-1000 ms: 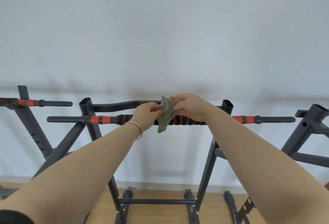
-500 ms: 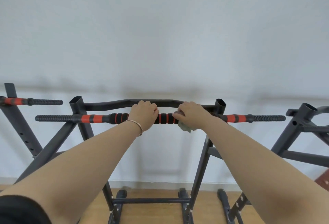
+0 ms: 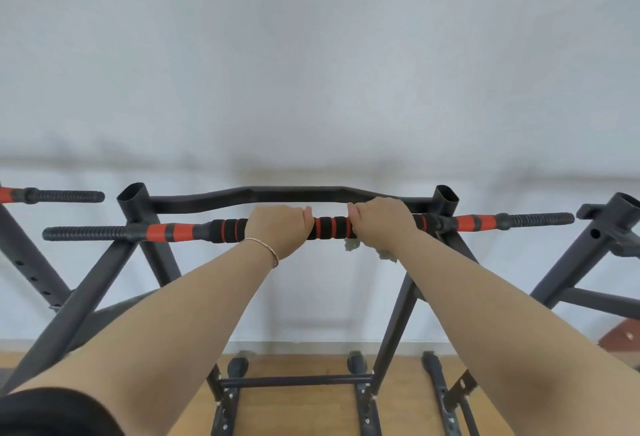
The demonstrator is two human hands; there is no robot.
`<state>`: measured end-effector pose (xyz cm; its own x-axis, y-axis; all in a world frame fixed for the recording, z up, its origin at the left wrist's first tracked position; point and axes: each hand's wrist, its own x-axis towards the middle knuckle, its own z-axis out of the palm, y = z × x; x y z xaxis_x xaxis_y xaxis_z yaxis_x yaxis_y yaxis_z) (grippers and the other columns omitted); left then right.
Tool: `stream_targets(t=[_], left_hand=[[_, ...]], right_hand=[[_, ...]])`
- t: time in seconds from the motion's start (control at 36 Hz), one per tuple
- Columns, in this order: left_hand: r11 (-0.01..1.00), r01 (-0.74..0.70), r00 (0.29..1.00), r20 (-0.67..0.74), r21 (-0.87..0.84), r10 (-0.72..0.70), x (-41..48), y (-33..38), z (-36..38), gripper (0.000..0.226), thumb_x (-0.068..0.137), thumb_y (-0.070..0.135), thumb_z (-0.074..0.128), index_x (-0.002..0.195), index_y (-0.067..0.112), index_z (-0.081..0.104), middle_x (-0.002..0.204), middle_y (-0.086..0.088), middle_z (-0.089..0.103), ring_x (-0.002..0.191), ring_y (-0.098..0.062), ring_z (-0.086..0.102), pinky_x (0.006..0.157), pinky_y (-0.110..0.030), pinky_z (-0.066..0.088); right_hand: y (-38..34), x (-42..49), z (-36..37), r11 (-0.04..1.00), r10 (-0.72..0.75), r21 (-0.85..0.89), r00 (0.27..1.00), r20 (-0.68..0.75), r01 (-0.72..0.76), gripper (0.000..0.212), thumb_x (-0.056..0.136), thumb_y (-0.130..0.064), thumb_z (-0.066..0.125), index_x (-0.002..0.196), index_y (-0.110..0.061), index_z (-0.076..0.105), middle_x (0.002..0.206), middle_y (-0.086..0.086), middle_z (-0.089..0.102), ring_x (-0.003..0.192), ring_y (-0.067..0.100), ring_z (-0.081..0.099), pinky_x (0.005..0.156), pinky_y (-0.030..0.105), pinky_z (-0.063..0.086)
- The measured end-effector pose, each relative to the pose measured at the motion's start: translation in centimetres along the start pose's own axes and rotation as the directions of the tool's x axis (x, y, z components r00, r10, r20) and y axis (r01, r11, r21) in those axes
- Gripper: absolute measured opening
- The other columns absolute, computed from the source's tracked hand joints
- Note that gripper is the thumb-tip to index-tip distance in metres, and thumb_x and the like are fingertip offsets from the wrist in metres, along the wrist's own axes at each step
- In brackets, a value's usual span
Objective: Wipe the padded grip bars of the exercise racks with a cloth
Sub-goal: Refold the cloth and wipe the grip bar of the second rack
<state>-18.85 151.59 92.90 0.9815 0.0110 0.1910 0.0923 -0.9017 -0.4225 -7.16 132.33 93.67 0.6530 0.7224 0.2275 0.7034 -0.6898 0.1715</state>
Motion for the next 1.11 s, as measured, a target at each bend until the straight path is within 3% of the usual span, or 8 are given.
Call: stream_targets(t=[0.14, 0.19, 0.47, 0.61, 0.69, 0.81, 0.94, 1.11], left_hand=[[0.999, 0.030, 0.993, -0.111, -0.032, -0.033, -0.9, 0.9, 0.9, 0.038, 0.091, 0.023, 0.016, 0.089, 0.016, 0.053, 0.060, 0.002, 0.037, 0.051, -0.022, 0.044, 0.050, -0.028, 0.035], [1.000, 0.012, 0.992, -0.124, -0.023, -0.014, -1.2, 0.9, 0.9, 0.019, 0.093, 0.019, 0.032, 0.092, 0.016, 0.051, 0.065, 0.000, 0.039, 0.055, -0.023, 0.046, 0.051, -0.029, 0.035], [0.997, 0.022, 0.994, 0.105, -0.079, -0.013, -1.6, -6.1, -0.4, 0.019, 0.090, 0.009, 0.054, 0.107, 0.015, 0.050, 0.064, 0.004, 0.037, 0.064, -0.023, 0.050, 0.053, -0.035, 0.046], [0.996, 0.061, 0.984, 0.172, -0.070, -0.048, -2.5, -6.0, 0.1, 0.026, 0.084, 0.013, 0.061, 0.086, 0.021, 0.036, 0.066, 0.005, 0.049, 0.060, -0.020, 0.054, 0.056, -0.035, 0.053], [0.998, 0.056, 0.990, 0.130, -0.037, -0.051, -2.6, -5.8, 0.6, 0.031, 0.082, 0.014, 0.062, 0.088, 0.020, 0.032, 0.063, 0.004, 0.046, 0.058, -0.022, 0.054, 0.051, -0.032, 0.048], [0.997, 0.080, 0.995, 0.058, -0.006, -0.079, -3.3, -5.2, 1.0, 0.012, 0.083, 0.016, 0.060, 0.085, 0.018, 0.048, 0.057, 0.003, 0.041, 0.051, -0.021, 0.050, 0.046, -0.027, 0.039], [0.996, 0.085, 0.996, -0.033, -0.023, -0.086, -3.3, -5.1, 1.4, 0.015, 0.084, 0.019, 0.058, 0.082, 0.018, 0.043, 0.054, 0.003, 0.035, 0.051, -0.022, 0.050, 0.047, -0.027, 0.038], [0.993, 0.114, 0.989, -0.090, -0.017, -0.115, -3.5, -4.9, 1.7, 0.022, 0.073, 0.020, 0.068, 0.070, 0.017, 0.046, 0.049, 0.002, 0.040, 0.041, -0.020, 0.041, 0.044, -0.024, 0.031]], right_hand=[[1.0, 3.4, -2.2, 0.873, 0.167, 0.342, 0.873, 0.458, -0.347, 0.041, 0.099, -0.033, 0.031, 0.078, -0.012, 0.059, 0.077, 0.004, 0.064, 0.072, 0.020, 0.059, 0.067, 0.036, 0.044], [1.1, 3.9, -2.5, 0.833, 0.188, 0.370, 0.839, 0.511, -0.412, 0.039, 0.098, -0.032, 0.033, 0.089, -0.011, 0.064, 0.085, 0.007, 0.068, 0.076, 0.023, 0.063, 0.069, 0.037, 0.045], [-4.6, 4.8, -4.6, 0.500, 0.362, 0.828, 0.930, 0.065, -0.253, 0.053, 0.107, -0.034, 0.027, 0.079, -0.010, 0.065, 0.087, 0.007, 0.068, 0.089, 0.026, 0.062, 0.075, 0.030, 0.043], [-7.5, 3.4, -3.0, 0.974, -0.040, 0.227, 0.992, 0.121, 0.012, 0.034, 0.104, -0.035, 0.041, 0.131, -0.016, 0.048, 0.136, 0.007, 0.055, 0.116, 0.031, 0.054, 0.095, 0.046, 0.048], [-6.1, 1.7, -1.3, 0.966, -0.251, -0.043, 0.967, 0.043, 0.253, 0.041, 0.092, -0.030, 0.063, 0.129, -0.017, 0.051, 0.140, 0.007, 0.050, 0.117, 0.031, 0.053, 0.085, 0.044, 0.051], [-6.1, 0.1, 0.0, 0.988, -0.149, 0.016, 0.980, -0.134, 0.152, 0.043, 0.097, -0.049, 0.029, 0.106, -0.020, 0.058, 0.092, -0.003, 0.061, 0.074, 0.021, 0.058, 0.062, 0.036, 0.048], [-6.9, 2.1, -1.1, 0.982, -0.117, -0.141, 0.992, 0.054, 0.124, 0.023, 0.101, -0.036, 0.045, 0.087, -0.019, 0.039, 0.066, -0.006, 0.043, 0.060, 0.020, 0.051, 0.050, 0.029, 0.042], [-6.3, 5.3, -3.3, 0.988, -0.001, 0.142, 0.919, 0.395, -0.060, 0.027, 0.105, -0.028, 0.037, 0.084, -0.015, 0.049, 0.091, 0.006, 0.061, 0.075, 0.022, 0.055, 0.067, 0.034, 0.047]])
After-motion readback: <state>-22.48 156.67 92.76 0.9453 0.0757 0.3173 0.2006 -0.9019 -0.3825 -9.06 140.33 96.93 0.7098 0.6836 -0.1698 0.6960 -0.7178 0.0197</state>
